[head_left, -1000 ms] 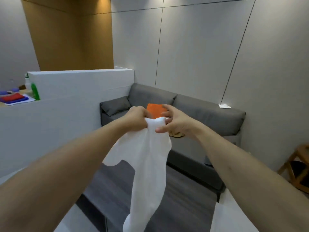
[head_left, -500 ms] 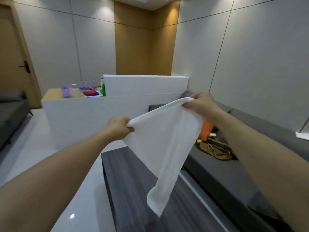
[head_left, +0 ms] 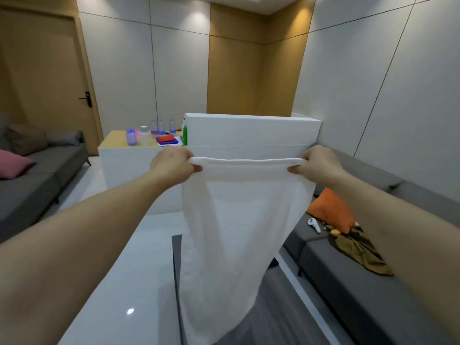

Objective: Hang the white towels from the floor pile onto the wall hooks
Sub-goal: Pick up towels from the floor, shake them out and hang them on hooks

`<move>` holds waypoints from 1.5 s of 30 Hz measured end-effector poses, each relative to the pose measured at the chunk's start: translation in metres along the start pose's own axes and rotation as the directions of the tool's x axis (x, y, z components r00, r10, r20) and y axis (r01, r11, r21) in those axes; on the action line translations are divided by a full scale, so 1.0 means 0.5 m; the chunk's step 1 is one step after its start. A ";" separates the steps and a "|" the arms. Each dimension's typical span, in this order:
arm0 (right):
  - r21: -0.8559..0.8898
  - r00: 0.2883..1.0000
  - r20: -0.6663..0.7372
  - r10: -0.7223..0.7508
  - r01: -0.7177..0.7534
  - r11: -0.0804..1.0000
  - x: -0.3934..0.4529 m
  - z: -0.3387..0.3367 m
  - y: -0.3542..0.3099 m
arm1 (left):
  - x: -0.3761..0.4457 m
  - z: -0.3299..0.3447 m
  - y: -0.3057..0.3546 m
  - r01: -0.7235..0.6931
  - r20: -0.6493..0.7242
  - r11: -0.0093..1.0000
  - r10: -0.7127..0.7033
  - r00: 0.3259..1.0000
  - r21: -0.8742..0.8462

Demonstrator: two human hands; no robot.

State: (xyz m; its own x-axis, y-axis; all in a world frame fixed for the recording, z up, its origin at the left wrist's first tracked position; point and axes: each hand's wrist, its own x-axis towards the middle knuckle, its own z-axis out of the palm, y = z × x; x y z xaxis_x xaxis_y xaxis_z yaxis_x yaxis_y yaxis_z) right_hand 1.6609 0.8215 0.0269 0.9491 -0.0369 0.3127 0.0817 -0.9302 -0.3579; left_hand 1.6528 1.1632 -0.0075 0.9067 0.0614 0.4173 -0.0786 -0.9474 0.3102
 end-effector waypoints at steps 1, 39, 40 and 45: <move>-0.014 1.000 0.002 -0.008 0.008 1.000 0.033 0.018 -0.007 | 0.030 0.013 -0.012 0.011 -0.005 1.000 -0.011 1.000 0.010; -0.035 0.867 0.493 -0.070 0.100 0.994 -0.526 0.274 0.453 | -0.749 0.326 0.187 0.362 0.474 0.921 -0.384 0.792 0.141; -0.044 0.849 0.526 -0.056 0.093 0.995 -0.565 0.269 0.461 | -0.785 0.328 0.189 0.362 0.511 0.922 -0.380 0.771 0.139; -0.099 0.799 0.601 -0.011 0.088 0.991 -0.713 0.255 0.496 | -0.927 0.322 0.189 0.400 0.623 0.909 -0.381 0.683 0.118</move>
State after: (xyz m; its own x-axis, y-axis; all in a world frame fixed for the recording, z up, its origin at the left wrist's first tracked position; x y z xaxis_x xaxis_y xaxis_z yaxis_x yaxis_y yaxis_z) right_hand 1.3816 0.6505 -0.2855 0.9405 0.2002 -0.2746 0.1345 -0.9613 -0.2403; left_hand 1.2917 0.9944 -0.3092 0.9075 0.2077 -0.3651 0.3399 -0.8738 0.3478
